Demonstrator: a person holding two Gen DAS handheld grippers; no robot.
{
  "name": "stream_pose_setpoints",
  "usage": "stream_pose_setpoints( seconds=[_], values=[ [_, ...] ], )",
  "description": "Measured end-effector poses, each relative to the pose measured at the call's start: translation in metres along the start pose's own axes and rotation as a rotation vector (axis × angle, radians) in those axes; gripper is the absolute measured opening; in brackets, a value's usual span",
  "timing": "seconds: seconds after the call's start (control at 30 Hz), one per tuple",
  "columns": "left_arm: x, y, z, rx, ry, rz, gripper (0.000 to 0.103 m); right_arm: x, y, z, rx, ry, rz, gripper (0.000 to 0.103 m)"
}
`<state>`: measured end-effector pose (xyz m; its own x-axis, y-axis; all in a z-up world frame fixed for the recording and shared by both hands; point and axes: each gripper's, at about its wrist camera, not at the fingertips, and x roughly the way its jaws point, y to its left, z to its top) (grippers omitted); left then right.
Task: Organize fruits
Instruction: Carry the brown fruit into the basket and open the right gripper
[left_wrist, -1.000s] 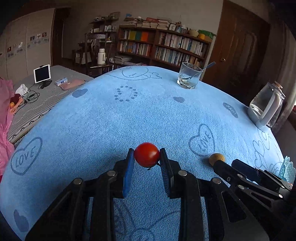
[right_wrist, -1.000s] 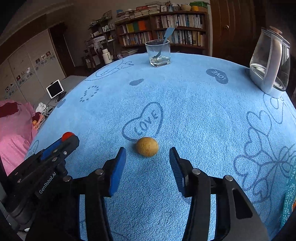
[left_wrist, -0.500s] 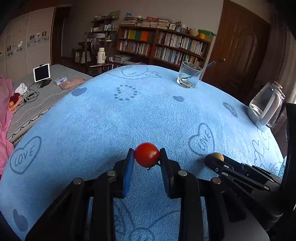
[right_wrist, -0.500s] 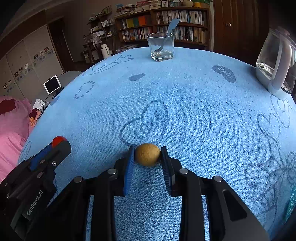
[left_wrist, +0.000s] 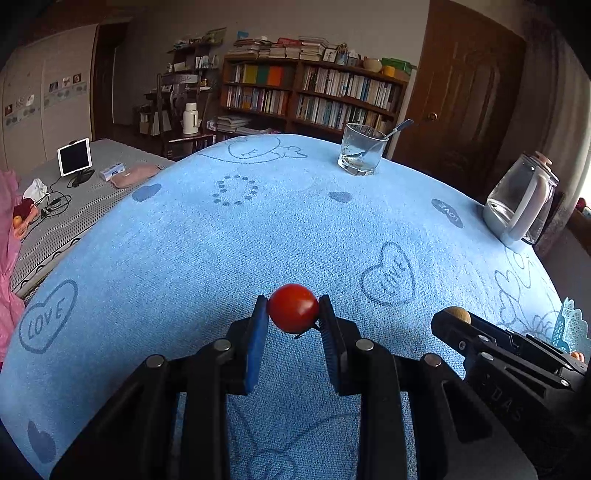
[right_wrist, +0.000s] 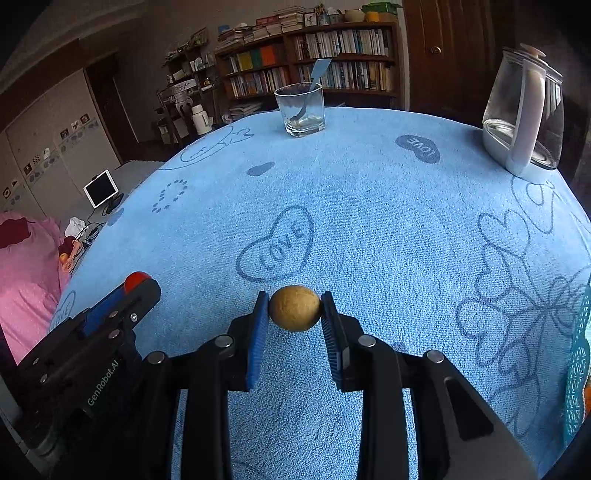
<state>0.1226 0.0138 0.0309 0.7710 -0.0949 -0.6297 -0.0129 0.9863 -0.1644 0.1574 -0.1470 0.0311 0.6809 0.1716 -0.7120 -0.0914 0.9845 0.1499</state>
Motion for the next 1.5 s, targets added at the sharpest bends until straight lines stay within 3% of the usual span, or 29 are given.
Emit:
stream_pose_setpoints(
  seconds=[0.5, 1.0, 1.23, 1.5],
  values=[
    [-0.002, -0.008, -0.002, 0.027, 0.0, -0.027, 0.028, -0.052, -0.04, -0.009, 0.101, -0.075, -0.08, 0.029],
    [-0.003, -0.012, -0.004, 0.039, 0.002, -0.043, 0.028, -0.115, -0.13, -0.02, 0.272, -0.155, -0.258, 0.029],
    [-0.004, -0.015, -0.006, 0.048, 0.006, -0.053, 0.028, -0.123, -0.174, -0.026, 0.356, -0.152, -0.337, 0.029],
    [-0.004, -0.014, -0.006, 0.052, 0.007, -0.056, 0.028, -0.122, -0.209, -0.028, 0.448, -0.138, -0.353, 0.029]
  ],
)
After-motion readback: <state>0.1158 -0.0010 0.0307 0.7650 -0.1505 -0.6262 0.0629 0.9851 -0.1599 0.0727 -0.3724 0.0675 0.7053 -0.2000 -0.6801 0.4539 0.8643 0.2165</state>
